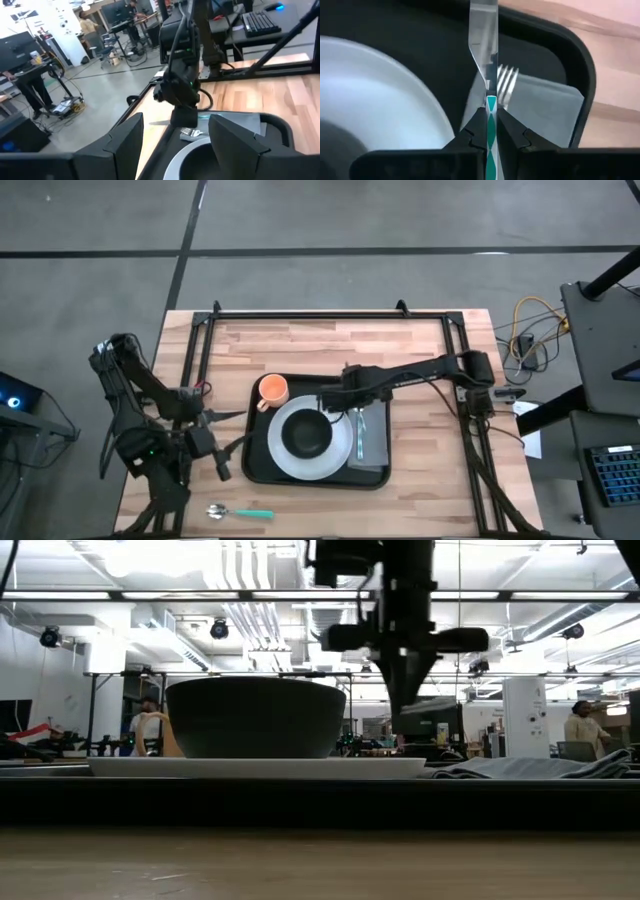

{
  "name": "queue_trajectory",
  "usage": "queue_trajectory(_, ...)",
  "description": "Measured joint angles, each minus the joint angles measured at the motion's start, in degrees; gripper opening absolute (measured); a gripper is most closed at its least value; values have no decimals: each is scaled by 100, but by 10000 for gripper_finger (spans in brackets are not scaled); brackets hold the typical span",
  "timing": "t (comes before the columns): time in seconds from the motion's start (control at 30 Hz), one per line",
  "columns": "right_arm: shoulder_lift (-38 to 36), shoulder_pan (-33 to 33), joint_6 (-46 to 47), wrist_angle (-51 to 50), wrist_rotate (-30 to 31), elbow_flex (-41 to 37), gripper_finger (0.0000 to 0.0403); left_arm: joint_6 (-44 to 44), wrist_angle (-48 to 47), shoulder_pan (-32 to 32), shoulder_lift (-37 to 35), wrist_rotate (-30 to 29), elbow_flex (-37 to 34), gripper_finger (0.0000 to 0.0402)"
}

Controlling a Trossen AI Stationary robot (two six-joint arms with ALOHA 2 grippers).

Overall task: Set up tray
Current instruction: Put the blue knife on top of the gray napkin to the right of the blue fork

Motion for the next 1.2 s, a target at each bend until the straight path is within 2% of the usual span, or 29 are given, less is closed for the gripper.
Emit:
queue_trajectory(0.27, -595, 128, 856, 758, -215, -1230, 10, 44, -6, -49, -71, 29, -202, 204)
queue_trajectory(0.57, -634, 350, 1443, 1431, -429, -1913, 11, 44, -24, -51, -111, 33, -281, 204)
queue_trajectory(1.2, -609, 639, 2057, 1829, -455, -2308, 11, 46, -65, -62, -111, 291, -298, 204)
